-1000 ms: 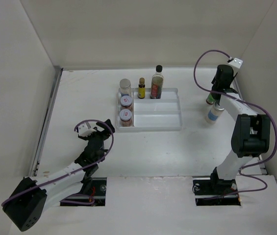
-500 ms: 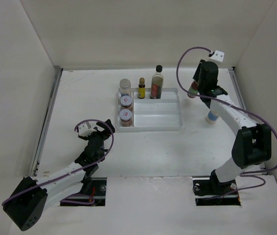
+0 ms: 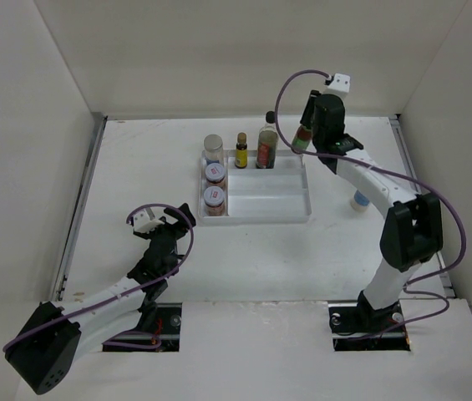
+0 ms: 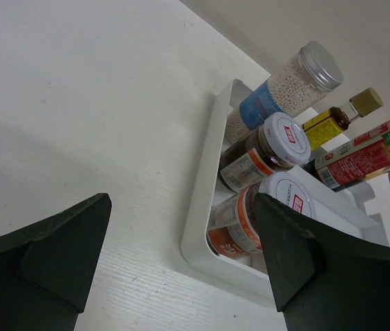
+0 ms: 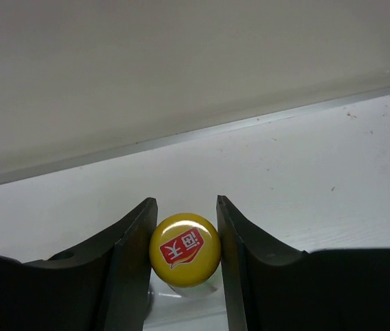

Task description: Organize the condiment bottles

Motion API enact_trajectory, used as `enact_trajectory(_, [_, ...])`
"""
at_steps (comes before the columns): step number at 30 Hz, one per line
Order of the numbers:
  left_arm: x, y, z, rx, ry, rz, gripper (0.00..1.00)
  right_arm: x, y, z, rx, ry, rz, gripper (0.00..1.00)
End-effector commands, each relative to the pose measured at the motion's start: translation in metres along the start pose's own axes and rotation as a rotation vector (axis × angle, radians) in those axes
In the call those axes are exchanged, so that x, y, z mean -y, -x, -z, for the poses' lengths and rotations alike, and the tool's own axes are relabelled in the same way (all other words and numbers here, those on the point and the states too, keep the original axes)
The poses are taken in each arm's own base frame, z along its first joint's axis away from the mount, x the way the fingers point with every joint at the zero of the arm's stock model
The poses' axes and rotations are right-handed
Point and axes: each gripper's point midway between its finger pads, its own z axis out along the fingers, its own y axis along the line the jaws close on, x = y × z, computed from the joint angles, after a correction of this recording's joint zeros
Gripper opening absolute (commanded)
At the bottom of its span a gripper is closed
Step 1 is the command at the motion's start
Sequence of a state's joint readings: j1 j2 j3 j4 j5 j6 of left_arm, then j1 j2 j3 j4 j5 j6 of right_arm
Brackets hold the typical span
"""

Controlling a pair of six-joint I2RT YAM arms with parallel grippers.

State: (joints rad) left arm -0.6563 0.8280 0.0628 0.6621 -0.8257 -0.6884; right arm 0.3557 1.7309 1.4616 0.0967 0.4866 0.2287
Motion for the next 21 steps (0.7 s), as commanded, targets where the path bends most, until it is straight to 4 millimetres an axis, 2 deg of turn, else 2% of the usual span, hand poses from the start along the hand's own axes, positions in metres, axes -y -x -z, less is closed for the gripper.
enact_trajectory(1, [0.008,0.007,0.0,0.021,-0.027,0.044,0.85,-0.034,0.064,0.003,0.181,0.076,-0.121,0.27])
enact_trajectory(6, [0.007,0.005,0.0,0.018,-0.025,0.04,0.85,-0.047,0.02,-0.008,0.106,0.081,-0.096,0.27])
enact_trajectory(11, [0.007,0.006,-0.001,0.019,-0.023,0.04,0.85,-0.055,-0.007,-0.01,0.067,0.088,-0.082,0.27])
enact_trajectory(15, [0.008,0.007,0.0,0.021,-0.025,0.043,0.85,-0.053,-0.03,-0.01,0.03,0.082,-0.061,0.29])
enact_trajectory(18, [0.007,0.005,-0.001,0.017,-0.022,0.038,0.85,-0.049,-0.044,-0.008,0.016,0.078,-0.052,0.37])
enact_trajectory(21, [0.008,0.006,0.0,0.018,-0.026,0.041,0.85,-0.044,-0.049,-0.003,0.015,0.071,-0.052,0.56])
